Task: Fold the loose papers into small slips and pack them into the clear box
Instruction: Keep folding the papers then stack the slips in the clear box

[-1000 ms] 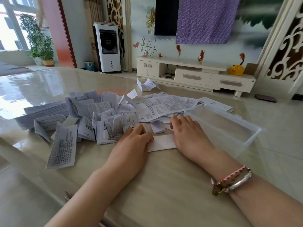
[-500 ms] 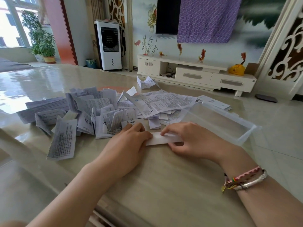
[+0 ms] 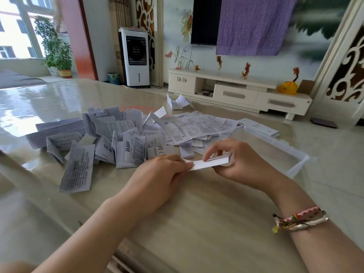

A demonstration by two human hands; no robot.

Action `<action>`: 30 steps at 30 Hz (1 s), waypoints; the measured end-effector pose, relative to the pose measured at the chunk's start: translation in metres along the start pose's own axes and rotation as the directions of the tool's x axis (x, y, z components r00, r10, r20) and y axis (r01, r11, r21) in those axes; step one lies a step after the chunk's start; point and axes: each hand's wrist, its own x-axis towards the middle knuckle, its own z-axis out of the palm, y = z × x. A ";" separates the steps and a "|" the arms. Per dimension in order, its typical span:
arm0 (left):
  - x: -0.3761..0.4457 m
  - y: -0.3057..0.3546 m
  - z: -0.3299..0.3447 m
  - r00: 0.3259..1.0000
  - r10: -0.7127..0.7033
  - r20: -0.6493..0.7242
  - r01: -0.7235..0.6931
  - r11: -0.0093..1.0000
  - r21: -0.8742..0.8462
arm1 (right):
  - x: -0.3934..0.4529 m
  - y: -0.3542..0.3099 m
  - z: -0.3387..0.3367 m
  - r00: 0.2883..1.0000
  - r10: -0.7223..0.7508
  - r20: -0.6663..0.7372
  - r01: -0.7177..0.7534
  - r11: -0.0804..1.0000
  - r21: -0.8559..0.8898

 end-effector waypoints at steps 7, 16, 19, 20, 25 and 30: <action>0.000 -0.004 0.009 0.992 0.031 0.126 0.022 0.919 -0.393 | 0.003 -0.002 -0.002 1.000 0.015 0.007 -0.017 0.917 0.398; 0.004 -0.007 0.011 0.986 -0.156 -0.063 0.120 0.915 -0.385 | 0.010 0.004 0.032 0.986 0.150 0.068 -0.158 0.979 0.130; 0.003 -0.005 0.015 0.972 -0.206 -0.111 0.154 0.919 -0.363 | 0.010 0.004 0.039 0.987 0.148 0.068 -0.148 0.989 -0.003; 0.002 -0.004 0.015 0.969 -0.218 -0.114 0.162 0.915 -0.369 | 0.009 0.003 0.040 0.987 0.145 0.074 -0.144 0.989 -0.024; 0.003 -0.002 0.017 0.983 -0.157 -0.091 0.133 0.964 -0.229 | 0.006 -0.003 0.041 0.992 0.113 0.064 -0.097 0.974 -0.205; 0.003 -0.005 0.022 0.988 -0.137 -0.077 0.129 0.987 -0.097 | 0.002 -0.011 0.042 0.996 0.025 0.086 0.005 0.944 -0.330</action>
